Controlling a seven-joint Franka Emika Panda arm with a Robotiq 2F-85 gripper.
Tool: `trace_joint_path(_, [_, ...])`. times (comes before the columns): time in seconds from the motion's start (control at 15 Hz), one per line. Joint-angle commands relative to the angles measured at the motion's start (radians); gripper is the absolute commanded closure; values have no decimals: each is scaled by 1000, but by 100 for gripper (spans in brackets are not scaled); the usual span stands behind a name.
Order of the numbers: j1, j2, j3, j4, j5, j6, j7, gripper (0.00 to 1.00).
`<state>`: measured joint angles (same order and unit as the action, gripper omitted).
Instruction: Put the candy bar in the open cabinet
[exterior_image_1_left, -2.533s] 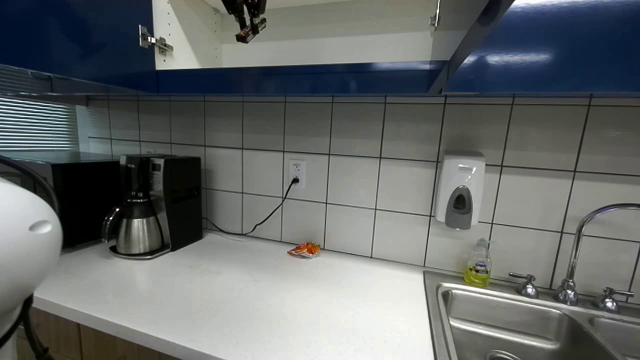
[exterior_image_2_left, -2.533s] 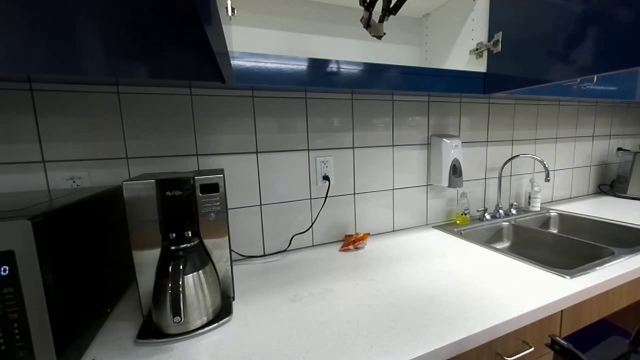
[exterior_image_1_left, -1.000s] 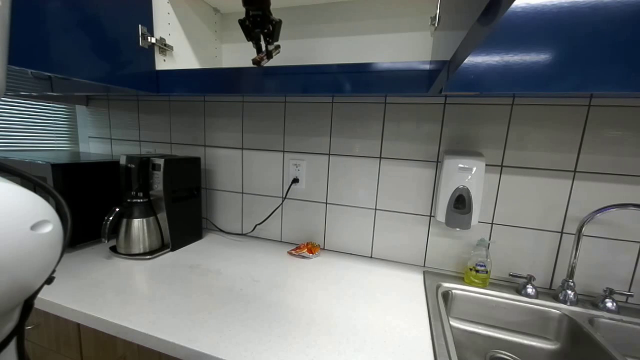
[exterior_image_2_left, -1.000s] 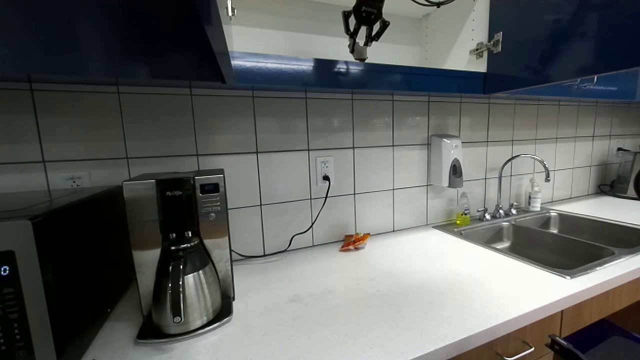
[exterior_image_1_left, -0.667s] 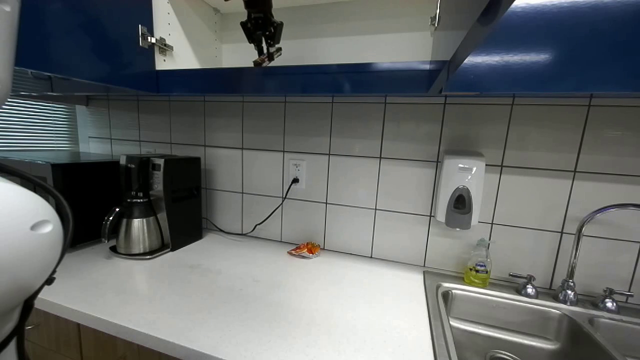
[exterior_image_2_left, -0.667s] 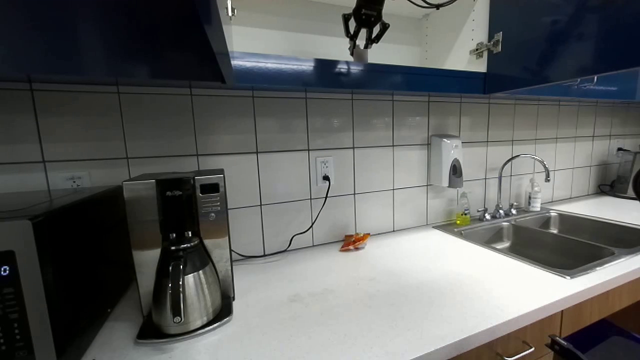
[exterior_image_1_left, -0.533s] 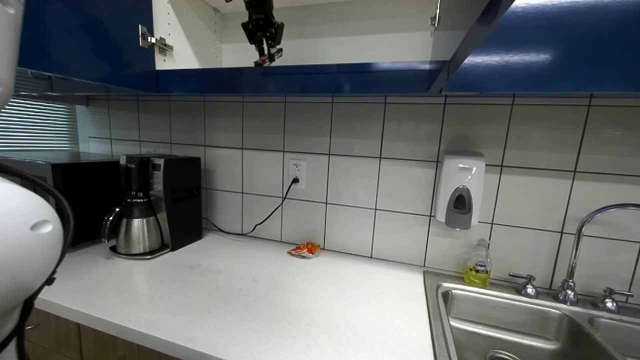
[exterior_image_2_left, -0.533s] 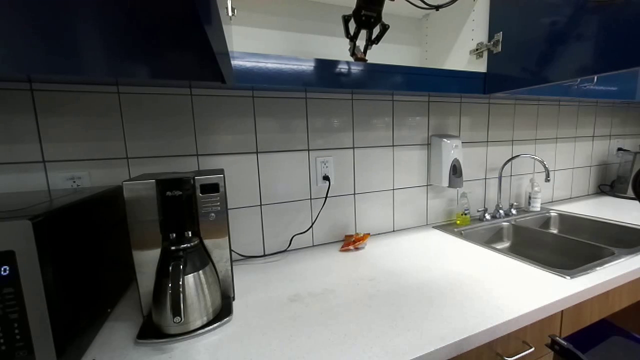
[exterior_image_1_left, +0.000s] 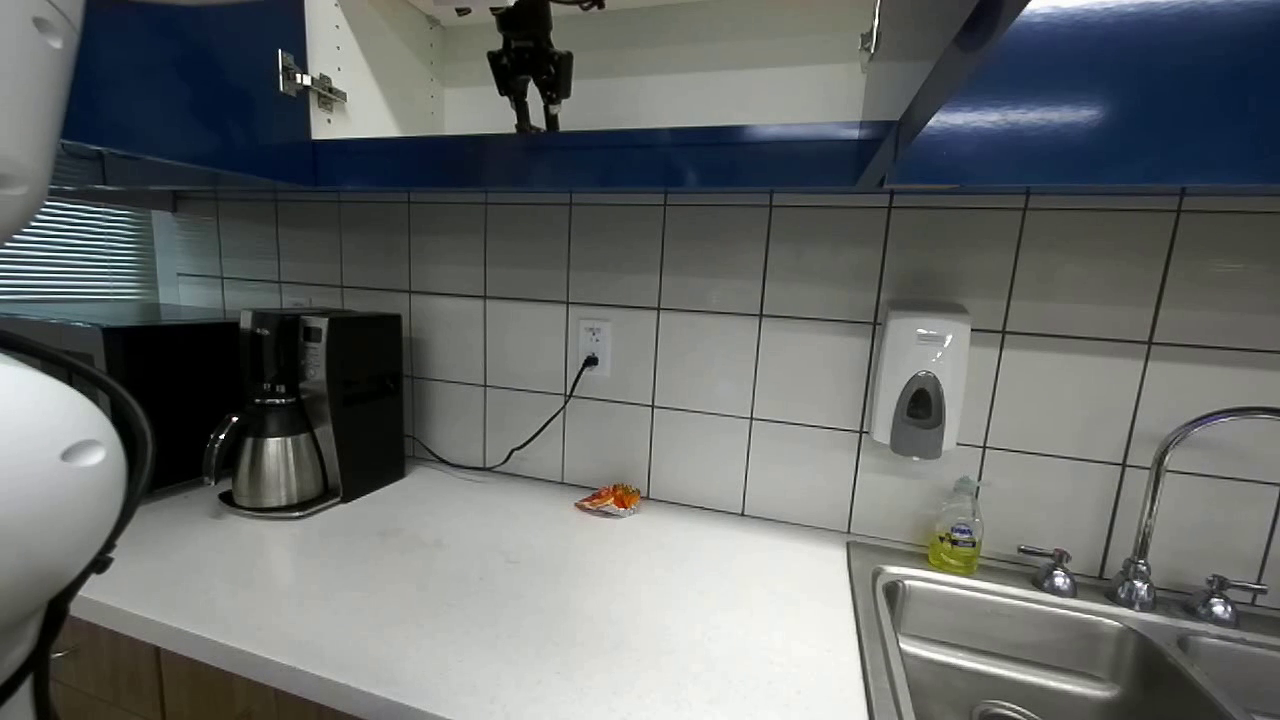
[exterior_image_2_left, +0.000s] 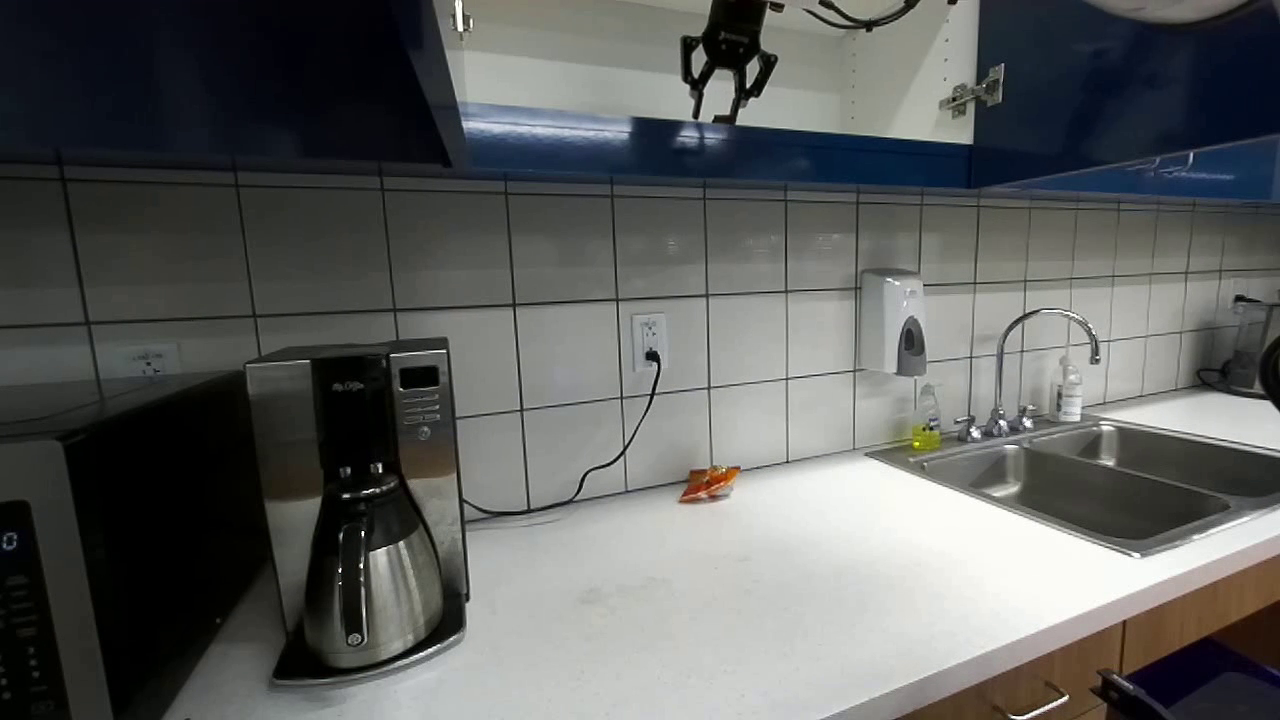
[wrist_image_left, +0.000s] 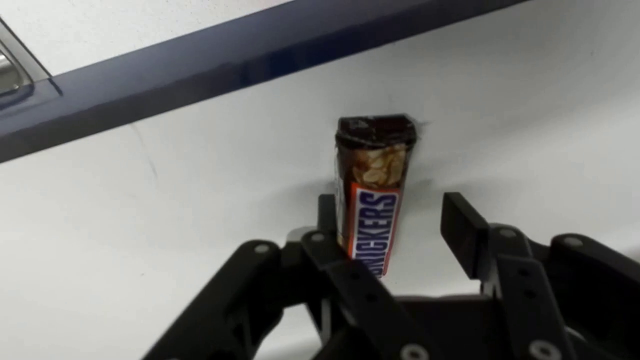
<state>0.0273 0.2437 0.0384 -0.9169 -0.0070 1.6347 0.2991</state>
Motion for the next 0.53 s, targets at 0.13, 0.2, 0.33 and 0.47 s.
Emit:
trace_joint_path(0.13, [6, 52, -7, 81, -15, -48, 39, 0])
trace_joint_path(0.2, [6, 48, -6, 76, -13, -45, 37, 0])
trace_joint_path(0.33, [5, 40, -7, 67, -13, -39, 36, 0])
trace_joint_path(0.47, [3, 29, -7, 54, -11, -34, 33, 0])
